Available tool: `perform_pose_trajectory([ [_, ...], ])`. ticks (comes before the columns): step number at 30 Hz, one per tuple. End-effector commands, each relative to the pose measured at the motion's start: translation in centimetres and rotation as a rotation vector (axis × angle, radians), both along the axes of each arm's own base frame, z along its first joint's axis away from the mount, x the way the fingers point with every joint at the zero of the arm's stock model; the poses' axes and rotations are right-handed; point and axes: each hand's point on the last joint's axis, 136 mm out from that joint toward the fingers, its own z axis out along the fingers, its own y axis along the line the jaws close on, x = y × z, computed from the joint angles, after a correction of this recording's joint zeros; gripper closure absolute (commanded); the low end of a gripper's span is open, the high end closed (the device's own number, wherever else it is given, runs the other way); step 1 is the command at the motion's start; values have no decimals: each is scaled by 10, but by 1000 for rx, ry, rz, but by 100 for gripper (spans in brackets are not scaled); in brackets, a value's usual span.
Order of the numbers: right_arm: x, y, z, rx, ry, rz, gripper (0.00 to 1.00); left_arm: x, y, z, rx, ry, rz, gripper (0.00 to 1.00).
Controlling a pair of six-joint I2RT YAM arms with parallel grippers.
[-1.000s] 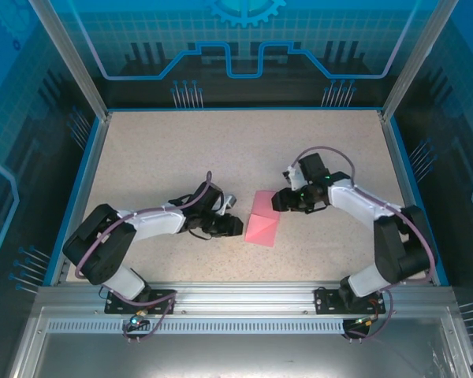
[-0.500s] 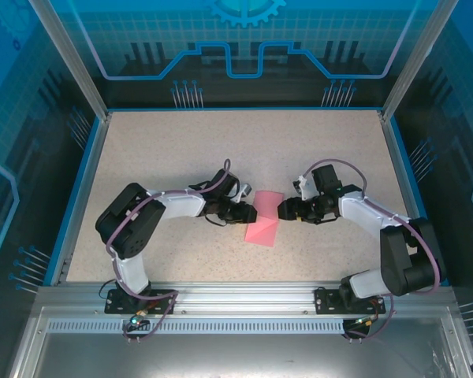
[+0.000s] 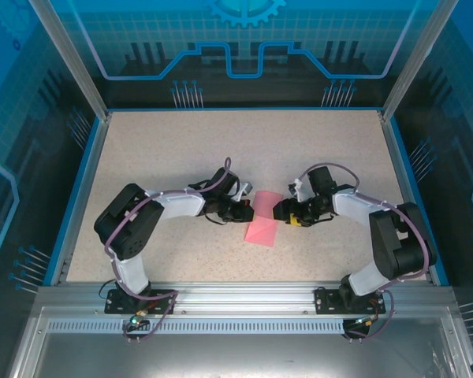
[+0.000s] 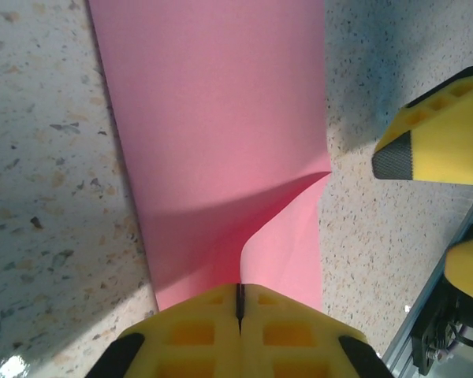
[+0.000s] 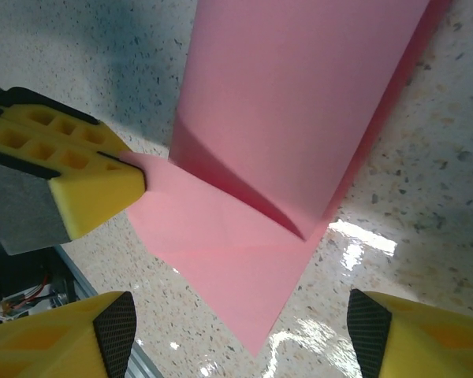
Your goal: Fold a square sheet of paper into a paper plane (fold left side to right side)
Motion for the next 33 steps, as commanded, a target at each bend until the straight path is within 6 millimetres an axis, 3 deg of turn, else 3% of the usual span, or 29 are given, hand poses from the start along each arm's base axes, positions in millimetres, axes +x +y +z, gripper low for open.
perform_pose_trajectory([
  [1,-1,11,0,57,33,6,26,-1,8,7,7,-34,3,96],
  [10,2,33,-2,105,46,34,31,-4,12,8,12,-40,10,95],
  [16,5,47,-7,124,73,51,58,-2,16,9,21,-45,26,90],
  [21,14,45,13,144,-13,51,93,8,27,29,-25,-66,98,61],
  [24,25,35,38,183,-111,34,99,15,41,58,-92,-101,166,46],
  [27,35,26,79,274,-230,31,100,20,57,95,-169,-158,230,28],
  [29,39,21,112,340,-305,40,100,20,66,124,-236,-207,259,18],
  [33,37,21,174,447,-422,94,99,17,73,192,-394,-332,260,7],
])
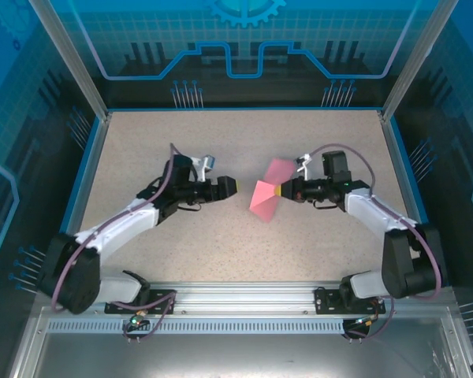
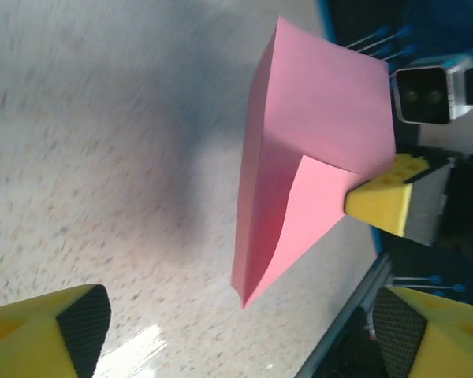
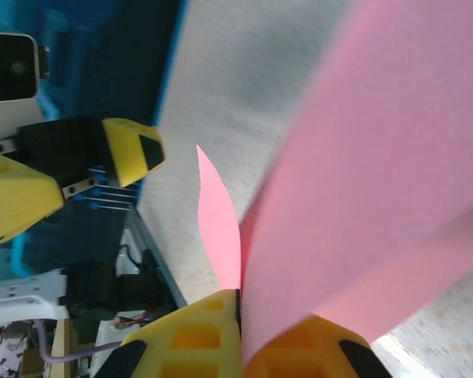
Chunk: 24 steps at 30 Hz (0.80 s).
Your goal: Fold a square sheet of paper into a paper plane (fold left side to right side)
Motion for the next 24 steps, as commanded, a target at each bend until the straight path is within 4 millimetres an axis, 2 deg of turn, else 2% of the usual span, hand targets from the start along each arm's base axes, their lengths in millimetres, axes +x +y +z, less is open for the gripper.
perform_pose_trajectory([
  [1,-4,8,72,128,-167,105,99,-9,-3,55,-141,-108,-38,5],
  [3,-7,12,103,170,-215,136,99,-16,-8,85,-205,-171,-78,3],
  [5,-12,17,127,194,-254,165,99,-19,-12,105,-255,-206,-113,3],
  [9,-25,31,163,226,-316,225,99,-23,-21,129,-314,-241,-175,3],
  [13,-34,46,177,237,-332,265,98,-32,-33,148,-367,-291,-247,3],
  [19,-35,62,183,262,-324,292,98,-41,-47,160,-392,-328,-294,4],
  [24,-32,67,182,270,-309,284,98,-43,-51,161,-398,-330,-302,17],
])
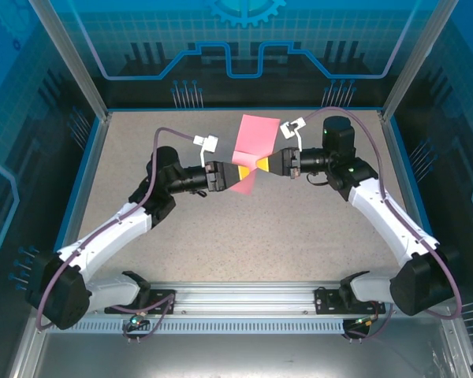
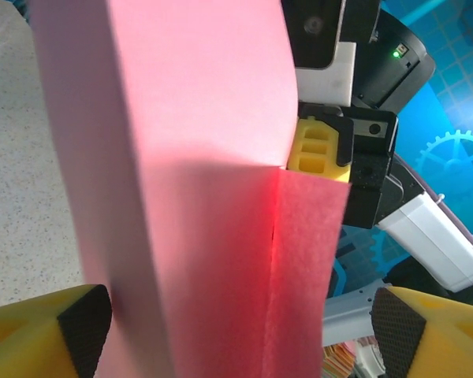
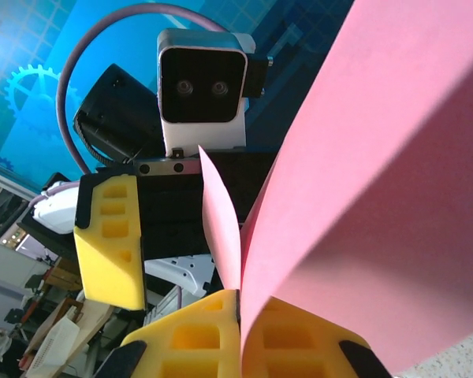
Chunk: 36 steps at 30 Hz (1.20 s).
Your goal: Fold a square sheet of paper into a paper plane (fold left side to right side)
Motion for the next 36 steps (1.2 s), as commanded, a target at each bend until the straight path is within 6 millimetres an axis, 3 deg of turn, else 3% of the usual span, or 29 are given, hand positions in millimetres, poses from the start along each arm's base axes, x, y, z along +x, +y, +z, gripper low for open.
perform_pose_trajectory([
  [1,-1,5,12,23,-17,10,98,-4,-4,23,-39,-69,-28,20],
  [12,4,6,1,8,22,-2,98,-4,-6,19,-26,-56,-30,64],
  [17,0,5,-1,-5,20,3,96,-3,-7,14,-14,-40,-23,77],
  [21,-3,1,-3,-17,15,-5,88,-2,-7,10,-3,-30,-18,86],
  [24,-2,-7,-7,-38,14,-32,76,-2,-6,5,10,-22,-13,92],
  [27,4,-27,-17,-90,23,-107,61,-1,-4,-3,43,-14,5,97],
  [30,15,-62,-38,-196,63,-250,50,-3,0,-22,156,-13,44,100],
  [36,29,-156,-105,-614,179,-634,36,-9,17,-88,714,-39,180,100],
])
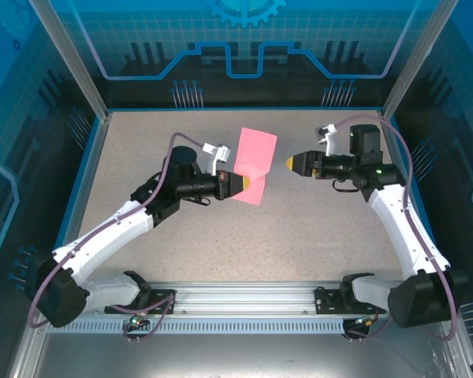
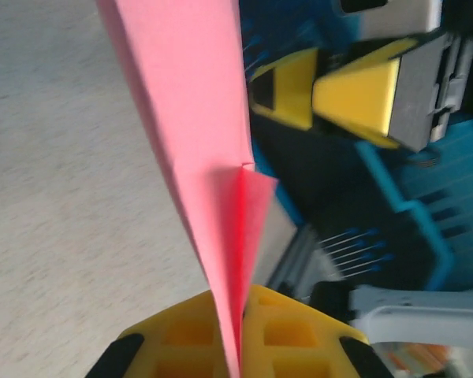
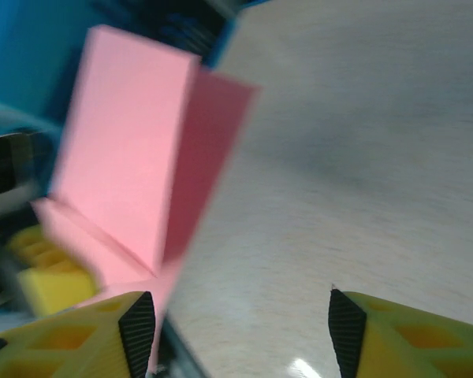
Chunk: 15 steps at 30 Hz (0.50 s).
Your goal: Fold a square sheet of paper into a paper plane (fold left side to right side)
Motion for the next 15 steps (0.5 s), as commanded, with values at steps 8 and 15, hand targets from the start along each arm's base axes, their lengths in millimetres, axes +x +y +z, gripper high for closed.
perform_pose_trajectory([
  [8,-21,-116,-69,-385,164,-439,19,4,61,-87,1114,-160,301,100],
  [15,-29,-131,-72,-412,171,-479,12,13,70,-109,1547,-141,419,100],
])
